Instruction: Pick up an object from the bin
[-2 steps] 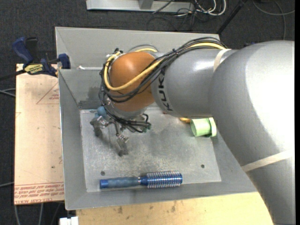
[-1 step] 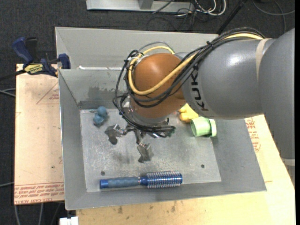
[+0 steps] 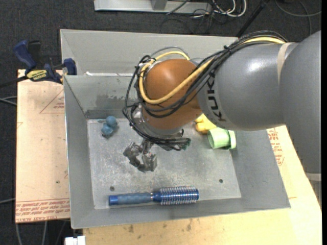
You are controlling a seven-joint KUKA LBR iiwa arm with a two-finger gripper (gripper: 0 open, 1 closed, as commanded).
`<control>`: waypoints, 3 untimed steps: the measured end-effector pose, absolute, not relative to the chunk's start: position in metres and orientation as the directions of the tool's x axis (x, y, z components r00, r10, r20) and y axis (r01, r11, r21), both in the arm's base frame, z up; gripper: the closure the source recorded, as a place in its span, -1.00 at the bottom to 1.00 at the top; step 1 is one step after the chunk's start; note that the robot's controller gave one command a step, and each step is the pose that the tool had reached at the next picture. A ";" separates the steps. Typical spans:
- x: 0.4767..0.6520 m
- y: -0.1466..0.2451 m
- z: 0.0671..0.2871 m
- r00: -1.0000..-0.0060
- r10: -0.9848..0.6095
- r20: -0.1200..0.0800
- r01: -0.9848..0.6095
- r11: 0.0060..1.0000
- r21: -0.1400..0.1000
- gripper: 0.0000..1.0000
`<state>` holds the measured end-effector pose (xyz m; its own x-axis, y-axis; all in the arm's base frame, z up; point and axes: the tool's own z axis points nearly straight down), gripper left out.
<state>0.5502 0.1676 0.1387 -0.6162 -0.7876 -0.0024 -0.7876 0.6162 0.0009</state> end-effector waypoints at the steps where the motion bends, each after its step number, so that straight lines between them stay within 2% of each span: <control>1: 0.550 0.168 0.139 -0.616 -0.788 -0.003 -0.788 0.616 0.001 -1.00; 2: 0.481 0.152 0.103 -0.553 -0.833 0.003 -0.833 0.553 0.005 -1.00; 3: 0.486 0.154 0.073 -0.709 -0.705 -0.018 -0.705 0.709 -0.011 -1.00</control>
Offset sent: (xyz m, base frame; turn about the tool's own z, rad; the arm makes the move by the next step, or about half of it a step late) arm 0.0000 0.0000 0.0000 0.0000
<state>0.4855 0.1539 0.0730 -0.7089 -0.7051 -0.0176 -0.7051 0.7091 -0.0107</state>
